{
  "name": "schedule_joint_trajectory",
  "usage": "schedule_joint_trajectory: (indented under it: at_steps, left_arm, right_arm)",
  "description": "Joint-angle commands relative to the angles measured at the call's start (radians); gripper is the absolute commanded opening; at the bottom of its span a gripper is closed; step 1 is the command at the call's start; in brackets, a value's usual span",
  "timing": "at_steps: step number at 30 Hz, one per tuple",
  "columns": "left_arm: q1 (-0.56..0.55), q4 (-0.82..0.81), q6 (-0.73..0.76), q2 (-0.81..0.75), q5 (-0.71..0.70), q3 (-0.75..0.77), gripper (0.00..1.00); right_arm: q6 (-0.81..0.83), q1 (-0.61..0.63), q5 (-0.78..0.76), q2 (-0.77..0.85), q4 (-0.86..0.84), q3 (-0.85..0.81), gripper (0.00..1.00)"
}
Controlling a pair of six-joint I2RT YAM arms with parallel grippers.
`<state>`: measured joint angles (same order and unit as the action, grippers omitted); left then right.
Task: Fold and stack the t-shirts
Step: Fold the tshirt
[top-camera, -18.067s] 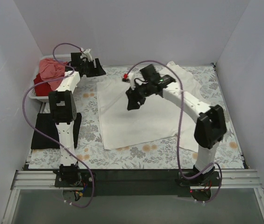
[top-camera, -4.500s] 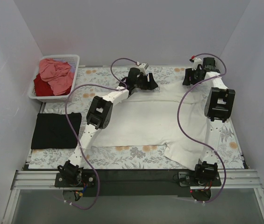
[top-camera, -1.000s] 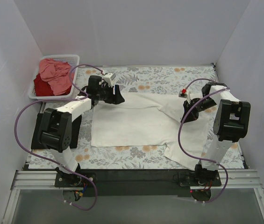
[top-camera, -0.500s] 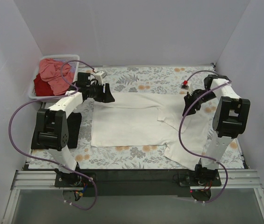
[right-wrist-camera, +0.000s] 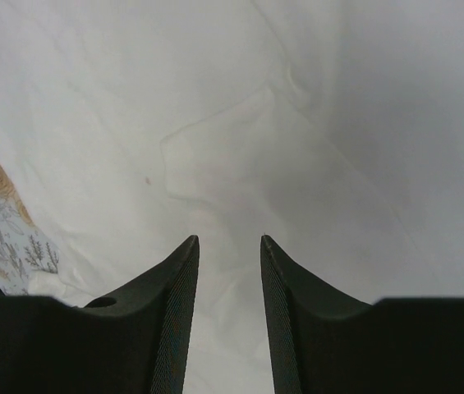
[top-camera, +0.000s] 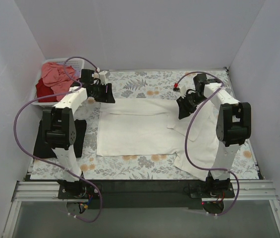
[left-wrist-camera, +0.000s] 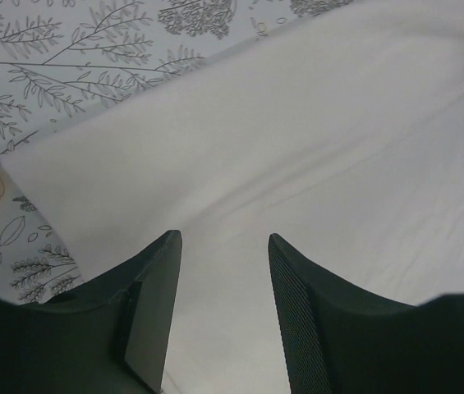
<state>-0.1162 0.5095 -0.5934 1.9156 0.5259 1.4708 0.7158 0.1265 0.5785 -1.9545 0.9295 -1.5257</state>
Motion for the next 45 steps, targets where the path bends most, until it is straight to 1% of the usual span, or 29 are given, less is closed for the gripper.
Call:
schedule_joint_trajectory:
  at_steps: [1,7,13,17,20,24,29,35,40,43,44,45]
  left_arm:
    - [0.012,0.119,0.029,0.042,-0.089,0.066,0.45]
    - [0.016,0.147,0.027,0.072,-0.139,0.022,0.43]
    - [0.021,0.152,0.026,0.080,-0.179,0.006,0.42]
    - [0.032,0.144,0.017,0.054,-0.156,0.042,0.41]
    - [0.032,0.126,-0.002,0.051,-0.121,0.072,0.41]
    - [0.032,0.124,-0.025,0.106,-0.106,0.140,0.42]
    - [0.032,0.086,-0.075,0.148,-0.104,0.146,0.42]
    - [0.032,0.067,-0.120,0.221,-0.196,0.155,0.42]
    - [0.035,0.081,-0.129,0.310,-0.282,0.204,0.43]
    - [0.056,0.084,-0.135,0.361,-0.325,0.270,0.42]
    - [0.064,0.092,-0.137,0.399,-0.328,0.295,0.42]
    - [0.070,0.098,-0.137,0.416,-0.328,0.343,0.42]
  right_arm:
    - [-0.081,-0.021,-0.100,-0.032,-0.064,-0.037,0.42]
    - [-0.079,-0.021,-0.201,-0.087,-0.064,-0.031,0.42]
    - [-0.075,-0.050,-0.212,-0.072,-0.055,-0.079,0.41]
    - [-0.084,-0.106,-0.189,-0.055,-0.038,-0.137,0.41]
    - [-0.096,-0.155,-0.219,-0.070,-0.041,-0.203,0.40]
    - [-0.137,-0.211,-0.261,-0.164,-0.041,-0.293,0.39]
    - [-0.147,-0.226,-0.345,-0.244,-0.044,-0.369,0.39]
    - [-0.142,-0.229,-0.423,-0.325,-0.050,-0.396,0.38]
    - [-0.133,-0.231,-0.488,-0.388,-0.089,-0.415,0.37]
    - [-0.141,-0.232,-0.509,-0.435,-0.109,-0.477,0.38]
    - [-0.145,-0.232,-0.509,-0.449,-0.118,-0.497,0.38]
    - [-0.150,-0.231,-0.511,-0.477,-0.123,-0.517,0.38]
